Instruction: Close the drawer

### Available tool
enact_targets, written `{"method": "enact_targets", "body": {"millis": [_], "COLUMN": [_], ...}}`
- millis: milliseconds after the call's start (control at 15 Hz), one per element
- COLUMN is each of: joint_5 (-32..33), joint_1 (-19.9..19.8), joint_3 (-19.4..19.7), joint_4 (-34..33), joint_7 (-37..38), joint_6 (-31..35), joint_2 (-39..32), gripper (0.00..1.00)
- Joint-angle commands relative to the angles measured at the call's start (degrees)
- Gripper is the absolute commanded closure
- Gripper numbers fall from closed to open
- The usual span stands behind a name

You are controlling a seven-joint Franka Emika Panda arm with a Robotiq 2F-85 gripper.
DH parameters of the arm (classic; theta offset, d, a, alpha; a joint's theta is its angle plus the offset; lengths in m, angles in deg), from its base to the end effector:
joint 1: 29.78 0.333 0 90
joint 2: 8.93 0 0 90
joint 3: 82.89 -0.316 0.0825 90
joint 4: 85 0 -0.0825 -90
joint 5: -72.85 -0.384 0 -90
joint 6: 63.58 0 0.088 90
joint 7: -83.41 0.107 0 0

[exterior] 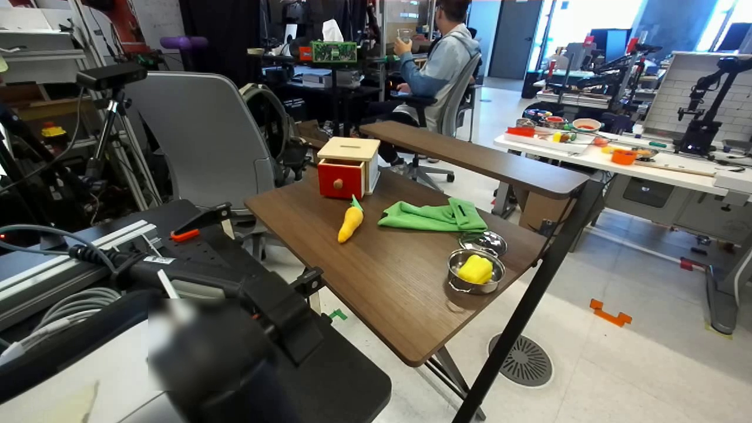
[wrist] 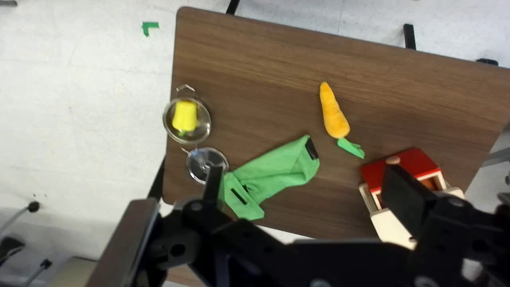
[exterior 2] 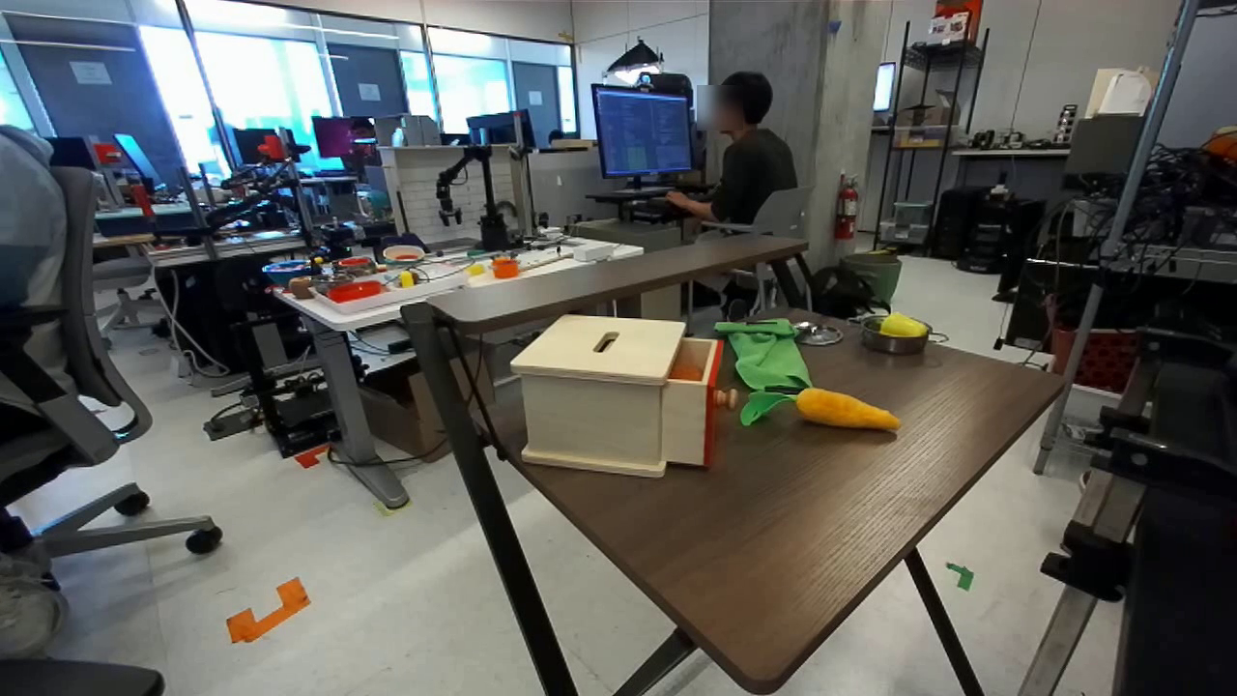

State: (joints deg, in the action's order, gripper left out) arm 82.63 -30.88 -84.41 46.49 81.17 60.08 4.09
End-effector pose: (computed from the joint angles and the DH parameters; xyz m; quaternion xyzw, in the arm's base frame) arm 0.4837 -0.0029 0.4508 0.9938 0.0669 0.0437 0.0767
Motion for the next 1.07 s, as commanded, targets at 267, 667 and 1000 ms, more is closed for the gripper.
{"method": "enact_targets", "body": {"millis": [267, 667, 1000], "joint_5": [-5.46, -15.13, -15.84], "joint_1": [4.76, 4.02, 2.0], "joint_3": [-2.24, -8.31, -10.7], "joint_4": [0.68, 1.01, 0.0], "joint_7": [-7.95, -17.84, -18.46], "joint_6": [24.54, 36.08, 37.31], "joint_2": [-17.69, -27.93, -35.51], "gripper": [0.0, 0.0, 0.0]}}
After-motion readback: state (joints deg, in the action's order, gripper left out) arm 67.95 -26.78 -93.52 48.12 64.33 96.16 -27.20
